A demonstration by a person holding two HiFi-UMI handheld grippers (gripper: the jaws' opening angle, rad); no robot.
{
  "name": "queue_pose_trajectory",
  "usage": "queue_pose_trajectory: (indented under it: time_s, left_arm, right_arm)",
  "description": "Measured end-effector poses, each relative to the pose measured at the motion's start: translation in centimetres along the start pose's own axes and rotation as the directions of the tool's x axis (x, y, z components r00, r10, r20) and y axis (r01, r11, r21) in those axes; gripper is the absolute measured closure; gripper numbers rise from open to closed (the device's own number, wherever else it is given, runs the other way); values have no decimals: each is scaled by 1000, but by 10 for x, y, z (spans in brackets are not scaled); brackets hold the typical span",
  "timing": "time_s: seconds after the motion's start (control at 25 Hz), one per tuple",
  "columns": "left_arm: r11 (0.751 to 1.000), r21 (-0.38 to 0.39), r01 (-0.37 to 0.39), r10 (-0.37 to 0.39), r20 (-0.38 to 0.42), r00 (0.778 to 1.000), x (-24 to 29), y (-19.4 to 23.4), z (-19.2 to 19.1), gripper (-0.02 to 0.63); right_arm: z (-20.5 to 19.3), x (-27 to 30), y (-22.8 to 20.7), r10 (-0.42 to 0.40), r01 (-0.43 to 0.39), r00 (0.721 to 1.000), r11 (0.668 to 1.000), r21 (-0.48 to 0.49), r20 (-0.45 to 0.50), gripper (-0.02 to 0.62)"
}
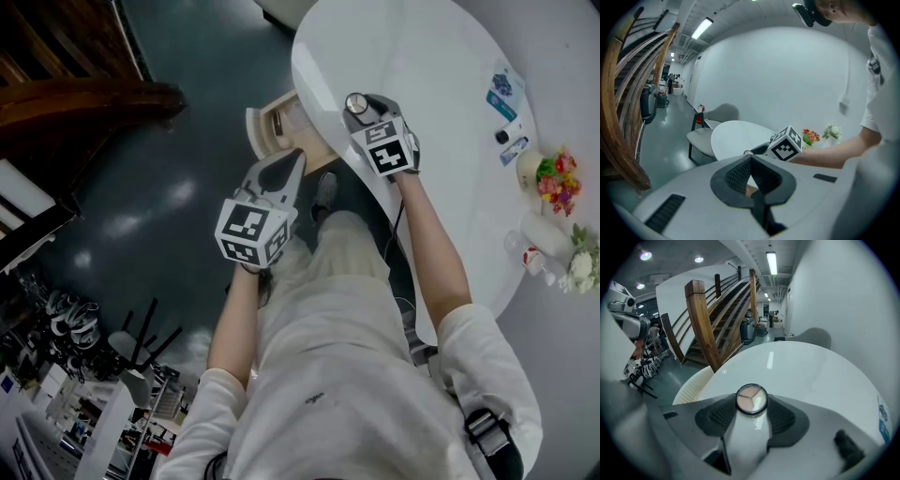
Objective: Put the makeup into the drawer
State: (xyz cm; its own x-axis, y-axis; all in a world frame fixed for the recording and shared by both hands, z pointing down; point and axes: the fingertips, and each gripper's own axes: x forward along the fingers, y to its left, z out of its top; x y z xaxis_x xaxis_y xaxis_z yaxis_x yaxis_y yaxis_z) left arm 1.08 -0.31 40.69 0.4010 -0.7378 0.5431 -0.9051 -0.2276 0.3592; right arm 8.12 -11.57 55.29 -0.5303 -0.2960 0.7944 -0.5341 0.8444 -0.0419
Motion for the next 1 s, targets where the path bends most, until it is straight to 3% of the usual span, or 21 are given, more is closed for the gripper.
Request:
queue_pose_trajectory:
  time_s: [0.24, 0.56, 0.8, 1.0]
  left_arm:
    - [1000, 14, -21, 21, -2, 1000, -9, 8, 3, 598]
    - [998, 57, 14, -14, -6, 1000, -16, 14, 14, 598]
    - [990, 89, 114, -109, -52, 993, -9, 27, 4, 598]
    - [959, 170, 227, -209, -121, 970, -1, 44, -2, 598]
  right_arm:
    - [2, -7, 5, 7, -7, 1000, 1000, 27, -8, 383]
    - [27, -50, 32, -10, 6, 998, 999, 52, 62, 383]
    - [36, -68, 70, -42, 32, 995, 993, 111, 90, 383]
    - [43, -69, 100, -105, 82, 988, 977, 199, 109, 383]
